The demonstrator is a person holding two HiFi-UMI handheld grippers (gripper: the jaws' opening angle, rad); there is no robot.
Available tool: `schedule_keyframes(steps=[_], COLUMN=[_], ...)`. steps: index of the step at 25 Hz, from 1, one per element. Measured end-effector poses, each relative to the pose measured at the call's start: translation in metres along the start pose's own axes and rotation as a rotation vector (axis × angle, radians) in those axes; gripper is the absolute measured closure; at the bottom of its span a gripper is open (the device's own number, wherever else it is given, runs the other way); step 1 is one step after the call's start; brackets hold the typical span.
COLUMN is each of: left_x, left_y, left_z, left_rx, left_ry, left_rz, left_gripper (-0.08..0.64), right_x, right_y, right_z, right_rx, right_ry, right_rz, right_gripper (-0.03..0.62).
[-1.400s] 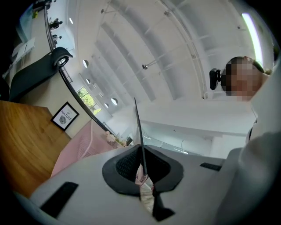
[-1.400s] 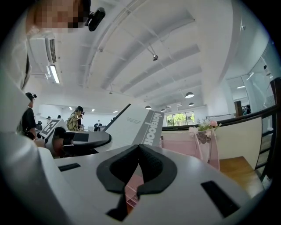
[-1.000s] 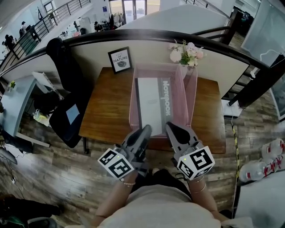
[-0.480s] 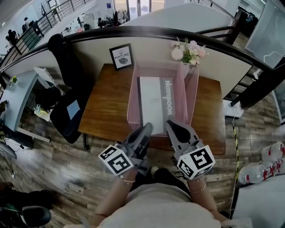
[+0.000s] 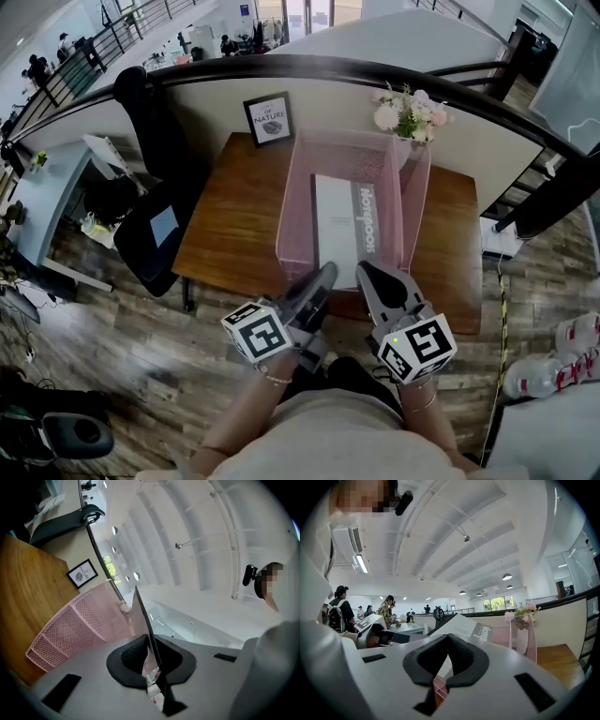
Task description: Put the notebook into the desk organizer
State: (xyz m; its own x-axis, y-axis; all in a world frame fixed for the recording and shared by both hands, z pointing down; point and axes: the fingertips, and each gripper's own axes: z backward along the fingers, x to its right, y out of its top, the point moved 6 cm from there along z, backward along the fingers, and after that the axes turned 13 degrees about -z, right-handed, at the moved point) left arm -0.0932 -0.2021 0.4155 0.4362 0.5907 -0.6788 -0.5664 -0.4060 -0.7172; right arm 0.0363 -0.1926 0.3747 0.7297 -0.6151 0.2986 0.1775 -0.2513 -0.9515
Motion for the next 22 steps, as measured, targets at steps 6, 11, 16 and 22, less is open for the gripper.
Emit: schedule_keyframes(steps=[6, 11, 16, 22], left_x=[-0.009, -0.017, -0.018, -0.024], left_y=[0.001, 0.002, 0.004, -0.007], left_z=[-0.003, -0.003, 0.001, 0.013], left_rx=[-0.027, -0.006, 0.001, -0.006], left_ry=[0.038, 0.076, 0.087, 0.144], left_rz=[0.036, 0.097, 0.108, 0.234], left_gripper=[0.507, 0.462, 0.394, 0.307], right_x=[0.002, 0.004, 0.004, 0.003], right_y=[-0.003, -0.004, -0.007, -0.01], right_z=[-0.003, -0.008, -0.012, -0.014], right_rx=[-0.007, -0.014, -0.015, -0.023], right_ry=[0.004, -0.003, 0.008, 0.002], right_rz=[-0.01, -0.005, -0.009, -0.016], right_gripper=[0.58, 0.58, 0.58, 0.58])
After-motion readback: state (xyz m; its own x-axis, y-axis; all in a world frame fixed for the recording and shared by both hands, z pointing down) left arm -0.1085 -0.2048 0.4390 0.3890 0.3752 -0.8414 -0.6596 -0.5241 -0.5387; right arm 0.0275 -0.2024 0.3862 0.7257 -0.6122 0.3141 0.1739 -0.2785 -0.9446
